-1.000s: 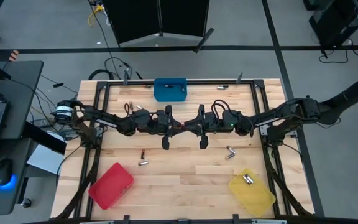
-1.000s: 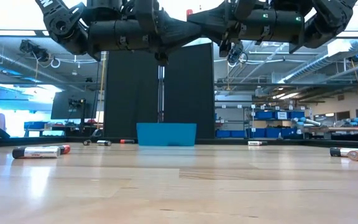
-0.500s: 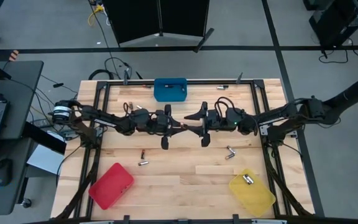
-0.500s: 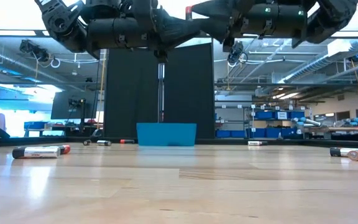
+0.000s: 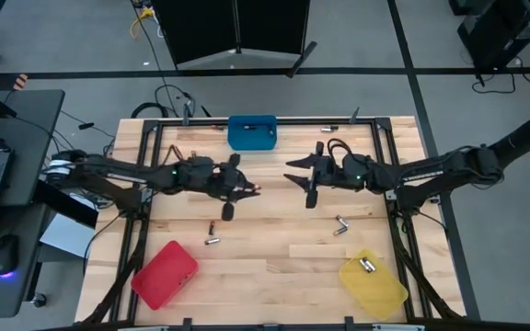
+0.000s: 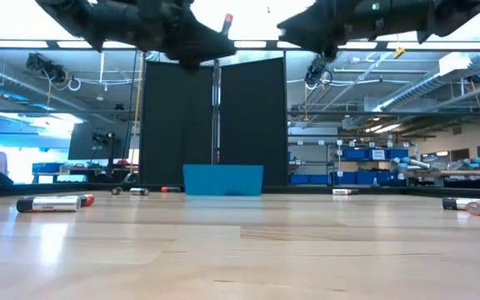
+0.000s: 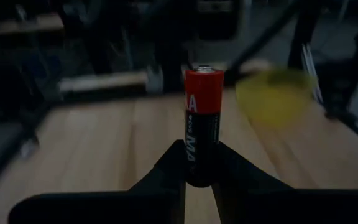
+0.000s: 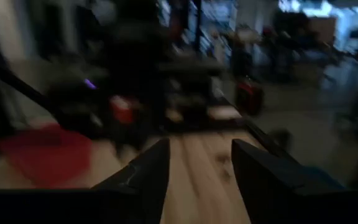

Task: Sort batteries
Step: Put the black-red battery into the red bin

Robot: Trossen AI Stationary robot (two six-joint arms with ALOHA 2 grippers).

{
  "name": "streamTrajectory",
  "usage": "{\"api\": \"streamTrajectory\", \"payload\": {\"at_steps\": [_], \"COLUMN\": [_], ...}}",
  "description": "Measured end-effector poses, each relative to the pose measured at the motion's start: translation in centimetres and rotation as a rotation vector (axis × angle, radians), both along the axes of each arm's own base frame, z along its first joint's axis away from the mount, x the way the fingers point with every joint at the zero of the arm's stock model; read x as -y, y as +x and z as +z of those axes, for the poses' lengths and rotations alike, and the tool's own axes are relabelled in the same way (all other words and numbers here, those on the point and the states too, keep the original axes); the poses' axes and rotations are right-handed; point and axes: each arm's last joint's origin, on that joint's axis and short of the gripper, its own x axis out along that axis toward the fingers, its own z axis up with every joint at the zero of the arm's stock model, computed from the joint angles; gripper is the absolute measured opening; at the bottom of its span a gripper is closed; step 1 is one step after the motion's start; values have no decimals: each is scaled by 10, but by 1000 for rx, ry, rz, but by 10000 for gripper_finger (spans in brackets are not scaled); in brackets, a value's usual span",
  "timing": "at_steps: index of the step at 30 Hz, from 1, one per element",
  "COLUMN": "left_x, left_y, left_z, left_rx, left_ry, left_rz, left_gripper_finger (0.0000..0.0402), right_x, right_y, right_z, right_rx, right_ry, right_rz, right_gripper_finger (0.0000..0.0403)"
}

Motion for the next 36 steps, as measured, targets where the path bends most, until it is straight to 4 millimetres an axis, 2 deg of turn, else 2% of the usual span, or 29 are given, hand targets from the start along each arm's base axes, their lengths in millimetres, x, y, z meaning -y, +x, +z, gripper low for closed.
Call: {"api": "streamTrajectory", "payload": {"at_steps": [4,9,14,18,21,27,31,36], "left_x": [11,35,63,85,101,130,143,155], "left_y": [-15,-29,-50,-72,-87,-109,-125,-135], "left_z": [9,20,21,14,6,-8,-20,-39], "left_rx": [-203,-461,-741,-946,-1065,-1183,-1266,-1271], "left_ry": [-37,-50,-141,-255,-347,-475,-530,-624], "left_rz": [-9,-21,-15,52,99,158,212,251], "left_gripper_finger": [55,55,55,55,55,55,55,55], "right_x": [5,8,10,10,10,10,10,10], "right_y": [-2,0,3,4,5,8,9,8], "right_z": [-10,-22,-27,-31,-36,-43,-44,-44], "right_rx": [-104,-186,-207,-238,-264,-293,-296,-298], "right_ry": [5,8,8,5,6,6,6,3], "right_rz": [-79,-95,-105,-122,-122,-122,-122,-121], "right_gripper_finger": [146,97,45,12,8,28,20,10]}}
